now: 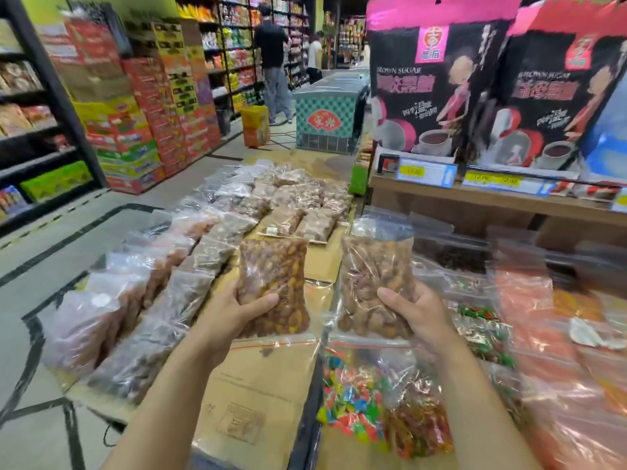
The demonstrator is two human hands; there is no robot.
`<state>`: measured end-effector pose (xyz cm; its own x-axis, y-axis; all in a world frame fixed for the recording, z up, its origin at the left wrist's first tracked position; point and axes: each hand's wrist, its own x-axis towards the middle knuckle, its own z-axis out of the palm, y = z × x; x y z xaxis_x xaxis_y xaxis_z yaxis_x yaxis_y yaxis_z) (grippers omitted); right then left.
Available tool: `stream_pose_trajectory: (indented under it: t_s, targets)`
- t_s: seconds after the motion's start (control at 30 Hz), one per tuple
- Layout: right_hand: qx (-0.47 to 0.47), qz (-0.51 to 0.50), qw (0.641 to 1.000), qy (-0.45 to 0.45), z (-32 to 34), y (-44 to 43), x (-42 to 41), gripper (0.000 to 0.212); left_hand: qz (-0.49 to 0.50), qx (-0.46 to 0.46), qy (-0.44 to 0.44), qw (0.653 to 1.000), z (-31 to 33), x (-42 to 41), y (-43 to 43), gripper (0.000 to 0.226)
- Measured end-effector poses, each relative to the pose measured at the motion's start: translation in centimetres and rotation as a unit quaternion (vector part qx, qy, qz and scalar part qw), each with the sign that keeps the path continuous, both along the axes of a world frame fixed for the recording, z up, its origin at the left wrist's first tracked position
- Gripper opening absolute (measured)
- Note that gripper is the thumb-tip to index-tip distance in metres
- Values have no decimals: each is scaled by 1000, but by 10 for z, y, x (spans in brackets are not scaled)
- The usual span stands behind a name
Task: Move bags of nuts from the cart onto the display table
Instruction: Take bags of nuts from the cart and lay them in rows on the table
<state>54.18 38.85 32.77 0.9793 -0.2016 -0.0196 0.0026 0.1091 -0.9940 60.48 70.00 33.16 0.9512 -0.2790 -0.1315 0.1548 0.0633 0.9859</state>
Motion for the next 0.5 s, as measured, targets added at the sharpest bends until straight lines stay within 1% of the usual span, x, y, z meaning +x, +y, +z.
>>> stream_pose_trajectory:
  t_s: [0.03, 0.1, 0.13, 0.23, 0.33, 0.43, 0.47, 0.5]
  targets:
    - [-2, -11, 1000, -1, -2, 11, 11, 34, -7, -1, 5, 1000, -4, 19, 9, 42]
    - [9, -22, 1000, 0, -6, 35, 33, 52, -17, -3, 18, 1000, -12, 53, 27, 44]
    - [24, -19, 999, 11, -7, 46, 42, 55, -25, -3, 24, 999, -16, 68, 35, 42]
    - [41, -20, 999, 30, -14, 72, 67, 34, -44, 5, 40, 998, -24, 108, 55, 32]
    - [24, -71, 996, 46, -21, 90, 89, 37, -58, 15, 58, 997, -33, 145, 70, 40]
    - [20, -98, 993, 69, -32, 103, 109, 37, -76, 14, 77, 994, -45, 177, 80, 47]
    - [13, -101, 992, 79, -36, 106, 116, 37, -82, 21, 81, 993, -47, 185, 81, 49]
    - [8, -108, 990, 88, -40, 108, 122, 33, -86, 26, 82, 992, -50, 193, 82, 46]
